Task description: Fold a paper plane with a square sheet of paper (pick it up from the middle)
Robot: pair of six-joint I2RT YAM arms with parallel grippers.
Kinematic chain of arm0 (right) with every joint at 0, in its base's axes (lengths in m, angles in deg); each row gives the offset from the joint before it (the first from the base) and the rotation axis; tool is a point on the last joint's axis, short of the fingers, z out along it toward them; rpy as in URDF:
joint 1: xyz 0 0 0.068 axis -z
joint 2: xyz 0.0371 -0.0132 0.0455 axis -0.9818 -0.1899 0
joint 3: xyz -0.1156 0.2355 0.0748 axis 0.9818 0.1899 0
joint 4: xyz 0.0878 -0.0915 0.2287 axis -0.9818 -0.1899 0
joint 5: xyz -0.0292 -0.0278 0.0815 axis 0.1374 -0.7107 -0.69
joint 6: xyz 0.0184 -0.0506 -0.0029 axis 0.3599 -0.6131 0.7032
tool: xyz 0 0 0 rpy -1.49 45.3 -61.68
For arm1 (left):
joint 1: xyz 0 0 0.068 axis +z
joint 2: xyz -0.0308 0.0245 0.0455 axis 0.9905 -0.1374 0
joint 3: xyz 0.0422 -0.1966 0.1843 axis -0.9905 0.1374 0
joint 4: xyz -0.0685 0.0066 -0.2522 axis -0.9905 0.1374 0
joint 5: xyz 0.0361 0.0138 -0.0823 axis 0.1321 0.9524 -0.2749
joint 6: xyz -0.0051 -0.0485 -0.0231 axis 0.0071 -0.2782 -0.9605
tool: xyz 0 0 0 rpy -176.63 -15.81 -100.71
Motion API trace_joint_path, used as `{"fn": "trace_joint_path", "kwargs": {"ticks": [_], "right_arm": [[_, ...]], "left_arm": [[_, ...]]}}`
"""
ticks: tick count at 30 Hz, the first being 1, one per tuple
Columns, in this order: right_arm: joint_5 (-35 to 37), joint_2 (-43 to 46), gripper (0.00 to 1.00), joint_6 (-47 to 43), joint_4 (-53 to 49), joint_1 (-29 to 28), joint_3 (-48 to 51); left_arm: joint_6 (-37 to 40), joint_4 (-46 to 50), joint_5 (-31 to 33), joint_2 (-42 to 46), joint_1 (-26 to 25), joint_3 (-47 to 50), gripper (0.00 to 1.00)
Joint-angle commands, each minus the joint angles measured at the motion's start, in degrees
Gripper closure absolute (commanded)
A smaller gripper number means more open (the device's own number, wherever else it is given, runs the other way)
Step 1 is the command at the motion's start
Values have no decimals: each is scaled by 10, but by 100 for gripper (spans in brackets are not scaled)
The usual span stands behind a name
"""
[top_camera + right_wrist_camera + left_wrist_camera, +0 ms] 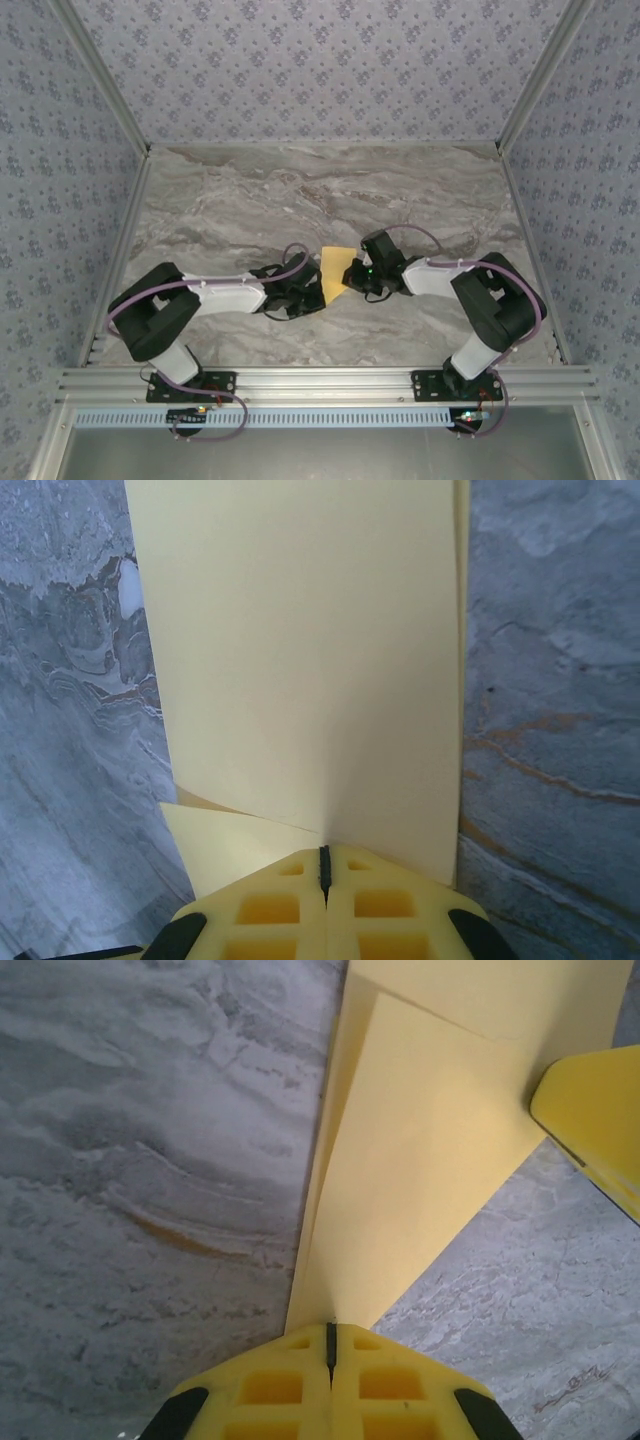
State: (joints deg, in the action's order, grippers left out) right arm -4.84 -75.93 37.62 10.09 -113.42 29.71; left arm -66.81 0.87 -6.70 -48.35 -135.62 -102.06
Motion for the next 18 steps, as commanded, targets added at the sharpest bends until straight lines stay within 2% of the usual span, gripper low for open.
{"fn": "trace_joint_path", "kwargs": {"ticks": [1, 6, 9, 18], "right_arm": [[22, 33, 100, -44, -34, -5, 7], [26, 67, 100, -72, -20, -49, 5], [36, 50, 100, -54, -19, -77, -2], [17, -12, 100, -5, 33, -105, -2]], "left_arm": [[5, 33, 1, -18, 1, -2, 100], [7, 50, 8, -18, 1, -3, 100], [7, 49, 9, -19, 1, -2, 100], [6, 45, 8, -19, 1, 1, 100]]}}
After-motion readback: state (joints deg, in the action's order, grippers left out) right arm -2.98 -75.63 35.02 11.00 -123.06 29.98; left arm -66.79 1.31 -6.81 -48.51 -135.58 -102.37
